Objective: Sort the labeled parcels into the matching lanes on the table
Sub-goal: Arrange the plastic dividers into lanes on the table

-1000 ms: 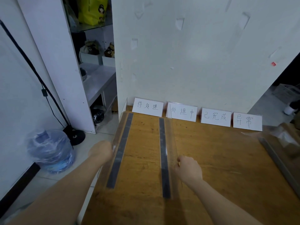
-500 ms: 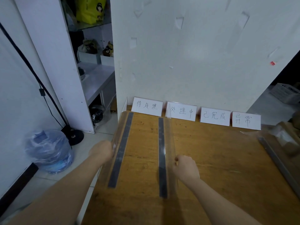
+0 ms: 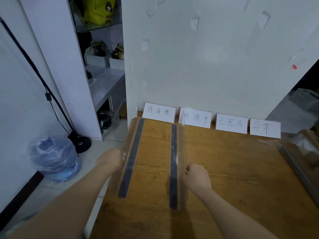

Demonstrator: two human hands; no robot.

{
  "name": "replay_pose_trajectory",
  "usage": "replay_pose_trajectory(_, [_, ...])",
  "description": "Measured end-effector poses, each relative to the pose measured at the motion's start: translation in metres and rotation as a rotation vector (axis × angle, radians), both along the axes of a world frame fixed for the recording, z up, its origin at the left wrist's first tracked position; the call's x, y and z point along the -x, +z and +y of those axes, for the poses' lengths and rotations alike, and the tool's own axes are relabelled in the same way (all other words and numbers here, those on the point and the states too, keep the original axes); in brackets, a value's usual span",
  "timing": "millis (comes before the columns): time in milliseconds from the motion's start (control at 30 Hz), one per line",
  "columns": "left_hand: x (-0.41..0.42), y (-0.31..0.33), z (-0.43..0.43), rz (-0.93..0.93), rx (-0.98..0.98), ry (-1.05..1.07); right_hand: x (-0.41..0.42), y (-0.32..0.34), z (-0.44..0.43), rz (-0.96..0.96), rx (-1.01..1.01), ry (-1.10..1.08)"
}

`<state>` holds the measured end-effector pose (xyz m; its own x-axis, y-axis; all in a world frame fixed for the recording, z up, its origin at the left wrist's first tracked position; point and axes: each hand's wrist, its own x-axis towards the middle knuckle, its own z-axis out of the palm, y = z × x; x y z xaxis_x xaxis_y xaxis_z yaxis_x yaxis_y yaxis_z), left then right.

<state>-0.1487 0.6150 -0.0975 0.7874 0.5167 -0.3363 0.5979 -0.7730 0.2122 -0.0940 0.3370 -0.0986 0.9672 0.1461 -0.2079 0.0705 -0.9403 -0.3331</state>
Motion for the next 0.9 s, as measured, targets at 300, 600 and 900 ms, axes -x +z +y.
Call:
replay_pose_trajectory(300, [0.0023,0.0017,-0.0004,-0.004,-0.035,-0.072,0.0012,-0.0001,-0.0034,0.006,-0.038,0.007])
replay_pose_trajectory(600, [0.0034,0.0064,-0.0017,-0.019,0.002,-0.053,0.0015,-0.003,-0.0048,-0.028,0.025,0.042])
replay_pose_trajectory(900, [0.0043,0.0088,-0.0044,-0.044,0.018,-0.034,0.0002,-0.0026,-0.0014,-0.018,0.02,0.046])
